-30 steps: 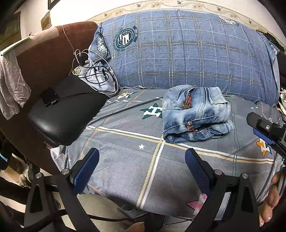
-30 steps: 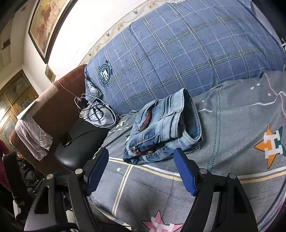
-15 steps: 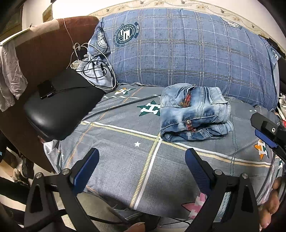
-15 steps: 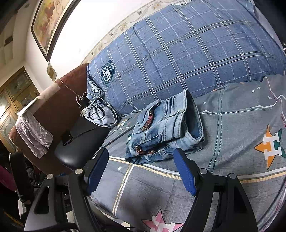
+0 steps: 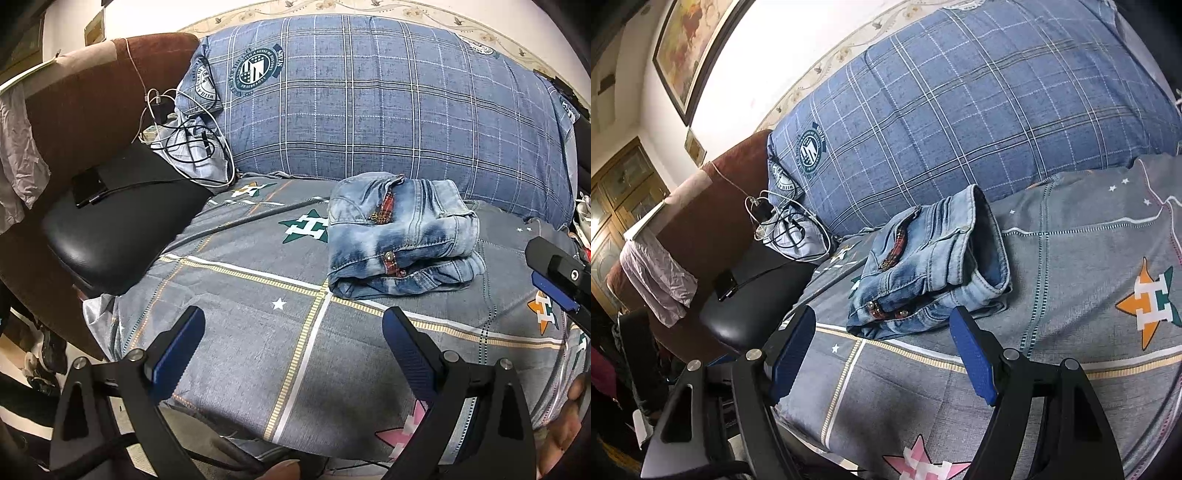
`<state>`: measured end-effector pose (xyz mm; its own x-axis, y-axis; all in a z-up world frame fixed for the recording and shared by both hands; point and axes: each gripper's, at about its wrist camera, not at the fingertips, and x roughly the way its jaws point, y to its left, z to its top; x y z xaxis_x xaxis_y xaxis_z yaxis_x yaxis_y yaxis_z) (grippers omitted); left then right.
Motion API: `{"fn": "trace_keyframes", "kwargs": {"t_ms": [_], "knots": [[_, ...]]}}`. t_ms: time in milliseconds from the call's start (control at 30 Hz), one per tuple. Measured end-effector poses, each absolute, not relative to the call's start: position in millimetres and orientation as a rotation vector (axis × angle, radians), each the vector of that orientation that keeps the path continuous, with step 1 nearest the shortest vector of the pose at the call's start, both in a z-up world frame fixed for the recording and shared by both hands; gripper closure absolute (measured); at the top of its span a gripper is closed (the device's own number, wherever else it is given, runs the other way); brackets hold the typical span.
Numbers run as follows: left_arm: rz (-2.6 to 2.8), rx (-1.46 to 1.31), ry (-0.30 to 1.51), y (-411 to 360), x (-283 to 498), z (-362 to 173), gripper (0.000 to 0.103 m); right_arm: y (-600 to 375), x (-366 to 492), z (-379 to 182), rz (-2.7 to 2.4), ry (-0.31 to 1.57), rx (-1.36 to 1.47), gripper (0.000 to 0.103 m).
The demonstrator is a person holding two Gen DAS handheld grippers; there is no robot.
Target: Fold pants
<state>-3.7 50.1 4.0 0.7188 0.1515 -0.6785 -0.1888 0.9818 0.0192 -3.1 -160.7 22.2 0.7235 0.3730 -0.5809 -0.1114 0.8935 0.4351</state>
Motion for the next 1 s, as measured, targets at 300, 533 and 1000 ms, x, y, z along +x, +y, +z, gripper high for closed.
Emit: {"fn": "trace_keyframes", "kwargs": {"t_ms": [300, 533, 1000], "knots": [[0.188, -0.057, 0.727, 51.5, 13.3, 11.2, 0.005, -161.6, -8.1, 31.7, 0.275, 0.682, 0.385, 0.027], [0.149, 0.033, 0.738, 39.2, 47.5, 1.7, 0.005, -161.7, -9.5, 32.4, 0.233, 0.677, 0.336, 0.027], [0.055, 0.035, 0.817, 38.3, 55.0, -28.8, 0.005, -146.2, 11.8, 10.1, 0.213, 0.763, 0.291, 0.027]]}}
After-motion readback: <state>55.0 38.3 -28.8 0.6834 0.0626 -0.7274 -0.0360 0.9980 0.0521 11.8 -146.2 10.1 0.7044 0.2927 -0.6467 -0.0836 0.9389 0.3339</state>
